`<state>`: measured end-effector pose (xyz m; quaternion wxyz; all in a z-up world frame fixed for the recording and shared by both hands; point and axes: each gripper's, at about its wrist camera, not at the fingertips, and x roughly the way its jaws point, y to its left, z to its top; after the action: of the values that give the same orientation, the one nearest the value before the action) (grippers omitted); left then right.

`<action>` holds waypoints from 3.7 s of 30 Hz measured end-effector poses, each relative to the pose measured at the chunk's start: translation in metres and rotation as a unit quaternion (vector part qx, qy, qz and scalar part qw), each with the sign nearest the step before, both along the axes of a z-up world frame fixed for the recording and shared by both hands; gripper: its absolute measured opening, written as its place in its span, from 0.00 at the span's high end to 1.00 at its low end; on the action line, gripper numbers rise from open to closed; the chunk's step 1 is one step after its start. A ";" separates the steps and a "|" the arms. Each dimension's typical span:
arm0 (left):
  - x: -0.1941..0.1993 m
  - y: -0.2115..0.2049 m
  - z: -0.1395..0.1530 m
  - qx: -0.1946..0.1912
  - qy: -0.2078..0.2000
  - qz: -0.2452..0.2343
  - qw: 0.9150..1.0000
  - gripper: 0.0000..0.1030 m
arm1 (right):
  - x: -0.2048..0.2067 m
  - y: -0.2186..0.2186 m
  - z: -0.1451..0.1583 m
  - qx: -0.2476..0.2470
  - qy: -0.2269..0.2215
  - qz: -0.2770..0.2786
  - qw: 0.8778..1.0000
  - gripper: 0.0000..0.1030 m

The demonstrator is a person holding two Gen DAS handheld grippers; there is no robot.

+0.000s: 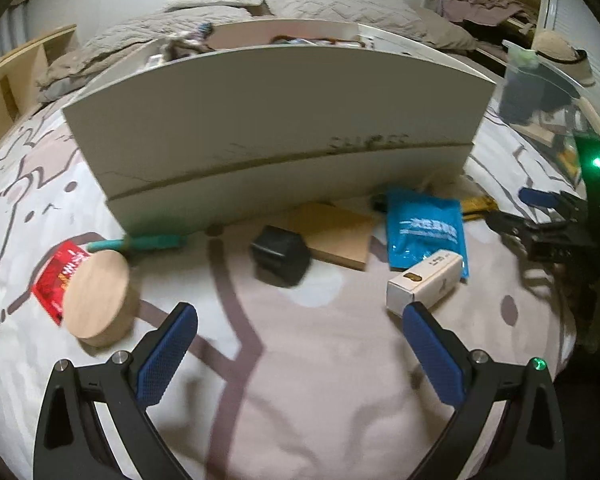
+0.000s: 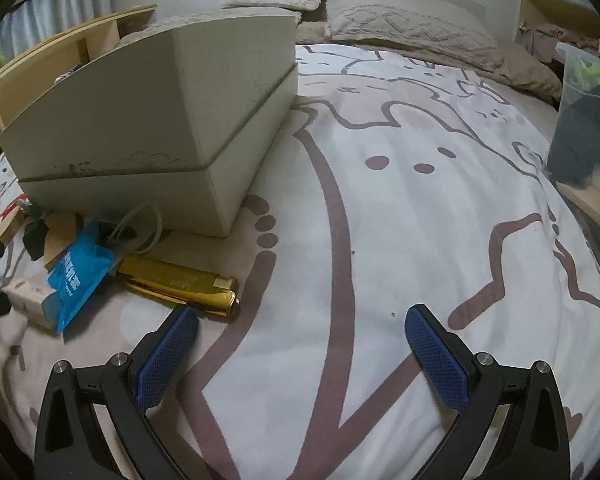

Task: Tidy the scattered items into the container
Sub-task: 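Lower the left tool to the white card box while the right tool nears the gold bar, then close the left tool on the card box while the right tool grips the gold bar, then lift the white card box and the gold bar up over the white box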

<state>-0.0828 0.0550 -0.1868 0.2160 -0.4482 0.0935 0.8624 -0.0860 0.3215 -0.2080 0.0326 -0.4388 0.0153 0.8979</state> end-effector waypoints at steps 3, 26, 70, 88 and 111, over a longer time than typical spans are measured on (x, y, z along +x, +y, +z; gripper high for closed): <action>0.003 0.002 -0.002 -0.012 0.004 -0.003 1.000 0.00 | 0.000 0.003 0.000 0.003 0.000 -0.010 1.000 0.00; -0.003 -0.016 0.001 -0.025 0.008 0.029 0.999 0.00 | 0.014 -0.095 0.018 0.035 0.039 0.117 0.992 0.00; 0.010 0.005 -0.009 0.039 -0.039 0.057 0.997 0.13 | -0.007 -0.060 0.005 0.015 0.002 0.032 0.999 0.00; 0.010 0.003 -0.006 0.037 -0.034 0.062 0.997 0.45 | 0.009 -0.055 0.006 -0.012 0.043 0.029 0.999 0.21; 0.009 0.010 0.005 0.046 -0.012 0.059 0.997 0.45 | 0.019 -0.041 0.013 -0.075 0.059 0.027 0.995 0.21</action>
<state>-0.0734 0.0650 -0.1813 0.1858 -0.4532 0.0245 0.8715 -0.0667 0.2804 -0.1947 -0.0261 -0.3863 0.0726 0.9191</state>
